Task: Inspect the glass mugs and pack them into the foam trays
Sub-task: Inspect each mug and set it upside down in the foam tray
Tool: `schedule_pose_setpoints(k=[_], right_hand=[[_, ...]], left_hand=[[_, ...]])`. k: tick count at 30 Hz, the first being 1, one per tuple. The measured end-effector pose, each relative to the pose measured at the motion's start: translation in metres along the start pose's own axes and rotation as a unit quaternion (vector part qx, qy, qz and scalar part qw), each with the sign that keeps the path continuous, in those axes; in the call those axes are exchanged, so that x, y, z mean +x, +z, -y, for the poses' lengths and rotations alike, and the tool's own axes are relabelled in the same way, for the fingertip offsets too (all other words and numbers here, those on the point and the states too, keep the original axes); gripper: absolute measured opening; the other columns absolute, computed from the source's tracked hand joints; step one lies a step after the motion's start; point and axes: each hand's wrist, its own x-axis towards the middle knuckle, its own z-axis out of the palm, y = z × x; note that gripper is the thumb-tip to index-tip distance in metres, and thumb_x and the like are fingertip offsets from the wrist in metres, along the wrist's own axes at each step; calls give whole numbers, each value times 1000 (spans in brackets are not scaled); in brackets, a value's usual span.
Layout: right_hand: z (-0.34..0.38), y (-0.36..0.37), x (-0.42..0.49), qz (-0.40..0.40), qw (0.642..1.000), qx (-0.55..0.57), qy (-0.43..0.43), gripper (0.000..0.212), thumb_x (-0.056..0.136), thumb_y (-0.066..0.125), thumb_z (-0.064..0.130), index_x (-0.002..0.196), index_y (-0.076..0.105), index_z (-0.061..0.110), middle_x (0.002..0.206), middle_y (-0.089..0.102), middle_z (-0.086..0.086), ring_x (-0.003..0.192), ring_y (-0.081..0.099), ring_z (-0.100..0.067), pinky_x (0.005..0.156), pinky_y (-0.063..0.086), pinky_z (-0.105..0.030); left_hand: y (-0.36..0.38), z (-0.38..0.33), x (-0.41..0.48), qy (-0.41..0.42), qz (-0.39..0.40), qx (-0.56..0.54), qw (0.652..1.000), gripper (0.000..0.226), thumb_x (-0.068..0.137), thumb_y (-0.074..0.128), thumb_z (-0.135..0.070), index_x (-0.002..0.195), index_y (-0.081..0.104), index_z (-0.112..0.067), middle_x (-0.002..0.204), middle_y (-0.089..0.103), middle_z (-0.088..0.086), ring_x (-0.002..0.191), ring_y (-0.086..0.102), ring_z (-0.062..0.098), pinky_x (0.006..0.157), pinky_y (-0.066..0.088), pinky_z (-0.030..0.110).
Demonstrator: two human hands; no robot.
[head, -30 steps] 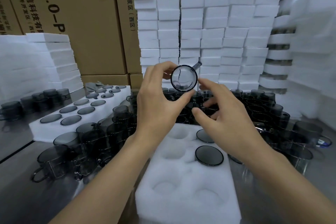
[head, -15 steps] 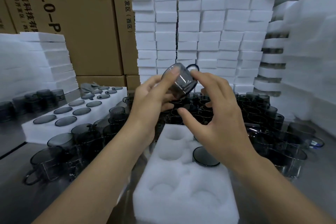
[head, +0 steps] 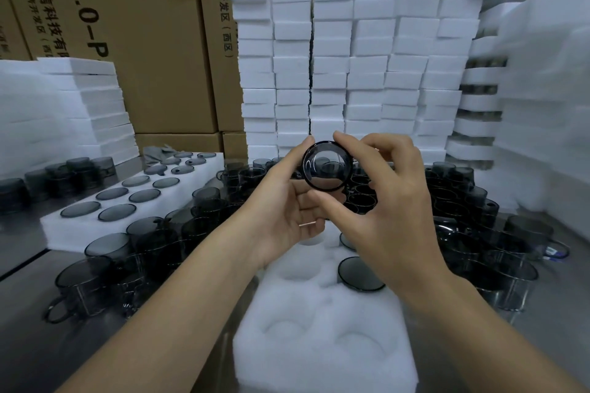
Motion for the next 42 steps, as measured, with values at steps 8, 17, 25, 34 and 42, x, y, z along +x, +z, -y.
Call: schedule_pose_setpoints(k=[8, 17, 25, 34, 42], right_hand=[[3, -4, 2, 11, 1000, 5, 13, 65, 81, 88, 42, 139, 65, 27, 124, 49, 12, 113, 57, -16, 92, 48, -19], [14, -4, 9, 38, 846, 433, 308, 50, 80, 89, 4, 120, 63, 16, 116, 77, -2, 105, 78, -19, 84, 61, -25], [12, -4, 11, 156, 711, 540, 424, 44, 86, 80, 45, 118, 79, 16, 119, 80, -8, 116, 76, -23, 91, 63, -30], [16, -7, 14, 166, 660, 551, 482, 53, 83, 73, 58, 107, 81, 11, 103, 80, -13, 84, 77, -19, 70, 62, -25], [16, -6, 12, 159, 664, 547, 485, 47, 99, 64, 47, 131, 71, 12, 112, 79, -17, 99, 79, -26, 77, 64, -29]], left_hand=[[-2, 0, 2, 11, -7, 0, 1000, 75, 80, 66, -82, 99, 85, -12, 102, 74, 11, 92, 65, 19, 79, 52, 30], [-2, 1, 8, 176, -69, 4, 982, 45, 88, 63, -64, 113, 81, -30, 117, 78, -5, 108, 66, 12, 98, 40, 41], [-5, -1, 6, 216, -33, 66, 974, 50, 82, 68, -72, 109, 83, -32, 110, 80, -5, 111, 71, 14, 112, 41, 46], [-9, 0, 6, 191, 5, 59, 980, 50, 83, 69, -70, 113, 82, -32, 114, 79, -3, 104, 72, 13, 96, 48, 36], [-9, 5, 7, 211, -82, 135, 965, 56, 84, 67, -79, 107, 82, -31, 109, 82, -1, 96, 73, 9, 91, 47, 39]])
